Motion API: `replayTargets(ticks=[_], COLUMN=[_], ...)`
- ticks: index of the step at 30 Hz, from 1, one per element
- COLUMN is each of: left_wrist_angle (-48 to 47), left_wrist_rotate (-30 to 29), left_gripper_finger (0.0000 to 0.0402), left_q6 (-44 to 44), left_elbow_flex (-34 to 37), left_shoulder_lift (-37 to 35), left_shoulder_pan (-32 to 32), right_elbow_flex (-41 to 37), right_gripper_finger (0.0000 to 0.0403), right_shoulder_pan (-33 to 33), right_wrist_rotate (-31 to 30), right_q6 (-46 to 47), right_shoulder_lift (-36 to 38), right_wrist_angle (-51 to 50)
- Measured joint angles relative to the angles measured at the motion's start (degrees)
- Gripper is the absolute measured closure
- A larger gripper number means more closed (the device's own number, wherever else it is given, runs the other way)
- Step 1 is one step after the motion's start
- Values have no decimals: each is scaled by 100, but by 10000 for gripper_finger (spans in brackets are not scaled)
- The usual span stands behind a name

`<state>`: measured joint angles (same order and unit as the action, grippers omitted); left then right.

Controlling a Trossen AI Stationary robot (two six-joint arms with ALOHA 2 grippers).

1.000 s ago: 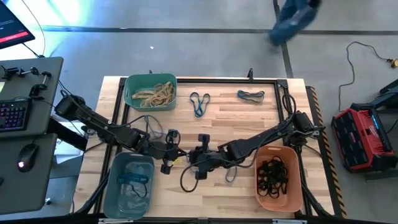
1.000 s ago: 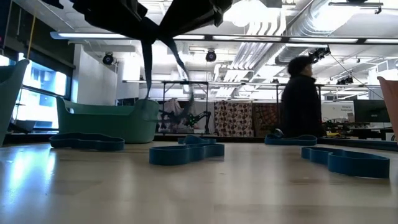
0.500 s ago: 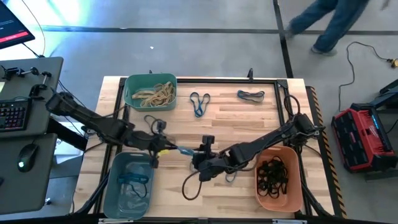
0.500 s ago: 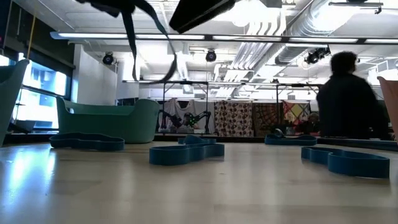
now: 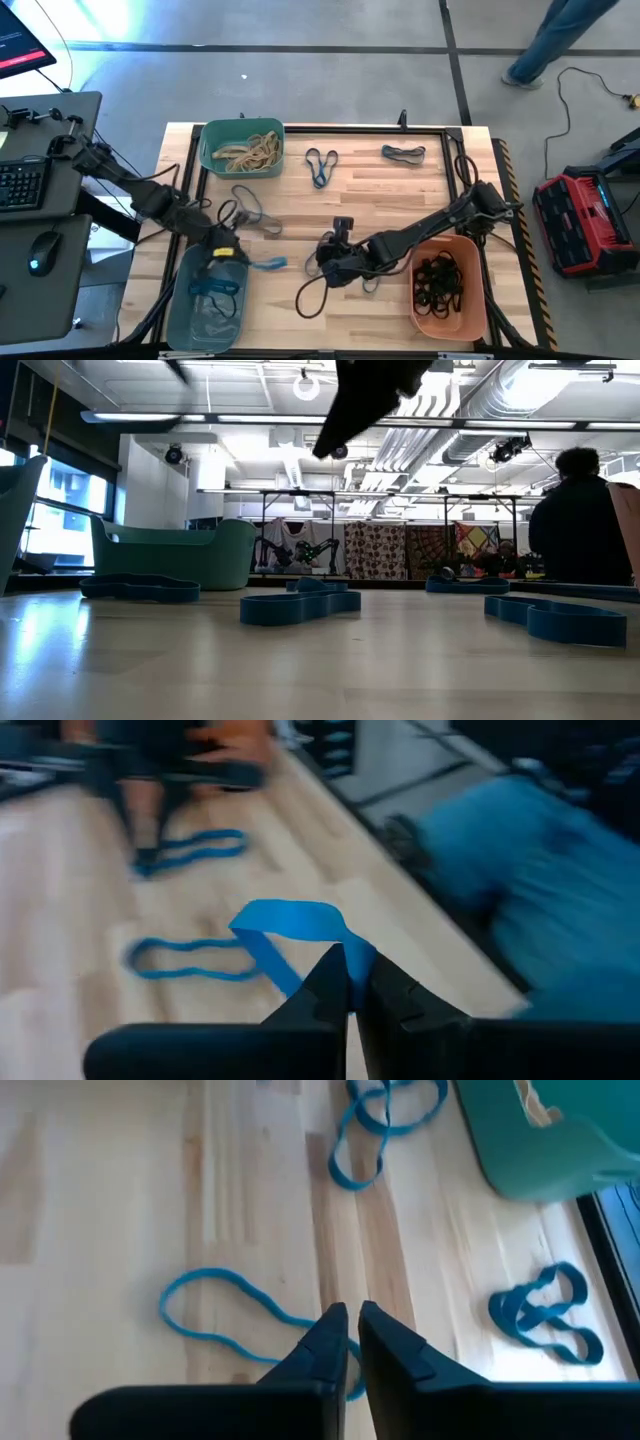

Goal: Sort rubber bands into baskets
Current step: Put the blue rubber band into the blue bin

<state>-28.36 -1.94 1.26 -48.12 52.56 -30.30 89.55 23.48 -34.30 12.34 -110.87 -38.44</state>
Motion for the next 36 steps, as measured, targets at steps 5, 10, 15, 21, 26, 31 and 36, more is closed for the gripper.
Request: replayTargets(ticks=[5,10,15,21,26,31,36], left_wrist_angle=[-805,-1304,-2130,-2529,-2520,-2294,-1709], left_wrist_rotate=[37,-88,-356,-363,-288,-271,-31], left_gripper_finger=[401,401,401,401,401,401,398], left_q6=[-656,-1493,-2580,-3359,-3767,-4267,-4651], left_elbow_flex=[-347,-686,-694,-691,-602,-264,-59], left_shoulder_lift=[-8,132,353,783,1020,1214,1377], left_shoulder_pan=[-649,-1286,-1776,-2179,-2419,-2625,-2702], right_elbow_flex=[-50,-50,-50,-50,-50,-50,-50], right_gripper_finger=[399,401,402,402,402,403,403], right_shoulder_pan=[-121,-144,-144,-144,-170,-170,-170], right_wrist_rotate=[6,23,23,23,23,23,23], right_q6=[70,27,26,7,-29,-35,-37], right_shoulder_lift=[0,0,0,0,0,0,0], right_wrist_angle=[-9,-9,-11,-31,-35,-35,-37])
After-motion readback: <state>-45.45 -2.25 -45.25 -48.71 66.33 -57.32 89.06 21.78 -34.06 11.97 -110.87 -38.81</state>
